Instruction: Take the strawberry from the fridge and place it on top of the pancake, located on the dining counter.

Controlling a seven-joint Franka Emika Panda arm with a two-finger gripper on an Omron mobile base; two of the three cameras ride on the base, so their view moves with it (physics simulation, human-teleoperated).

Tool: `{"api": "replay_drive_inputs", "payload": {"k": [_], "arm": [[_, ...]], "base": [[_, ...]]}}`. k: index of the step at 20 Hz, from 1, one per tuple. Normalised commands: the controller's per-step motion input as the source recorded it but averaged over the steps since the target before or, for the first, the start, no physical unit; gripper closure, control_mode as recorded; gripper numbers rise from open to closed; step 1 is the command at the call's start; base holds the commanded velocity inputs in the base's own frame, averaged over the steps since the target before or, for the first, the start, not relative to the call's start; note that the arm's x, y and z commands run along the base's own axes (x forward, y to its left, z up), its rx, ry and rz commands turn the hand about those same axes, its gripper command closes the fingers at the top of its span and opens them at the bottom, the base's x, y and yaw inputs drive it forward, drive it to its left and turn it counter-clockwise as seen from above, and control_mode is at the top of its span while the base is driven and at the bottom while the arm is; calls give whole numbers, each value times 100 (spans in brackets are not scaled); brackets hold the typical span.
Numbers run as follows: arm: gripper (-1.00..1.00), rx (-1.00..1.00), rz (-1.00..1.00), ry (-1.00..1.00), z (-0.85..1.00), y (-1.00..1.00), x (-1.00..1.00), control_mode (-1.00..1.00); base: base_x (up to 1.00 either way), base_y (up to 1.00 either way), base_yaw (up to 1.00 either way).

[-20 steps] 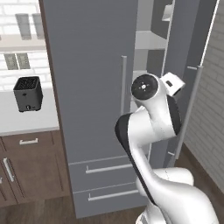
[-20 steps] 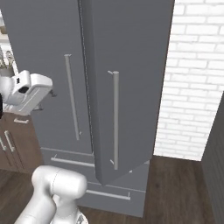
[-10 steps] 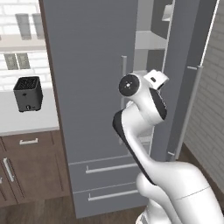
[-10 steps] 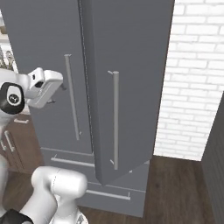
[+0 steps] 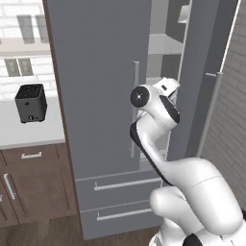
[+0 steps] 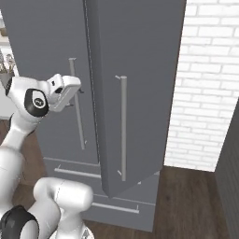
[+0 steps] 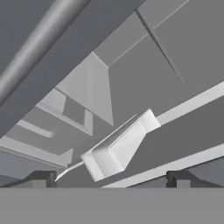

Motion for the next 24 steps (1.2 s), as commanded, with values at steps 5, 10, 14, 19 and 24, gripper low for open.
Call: {"api": "replay_drive_inputs", "payload": {"k": [5,10,14,19,24], "arm": [[-100,0,-5,0,0,-46,24,-100],[-100,0,-11,4,0,-16,33,-100],[-100,0,-10,1,0,-26,8,-100],[-100,0,-11,0,0,-59,-10,-100],[-100,0,-11,-1,0,-92,-44,-100]], "base": [[0,0,0],[0,0,0],[0,0,0],[0,0,0],[0,0,0]]}}
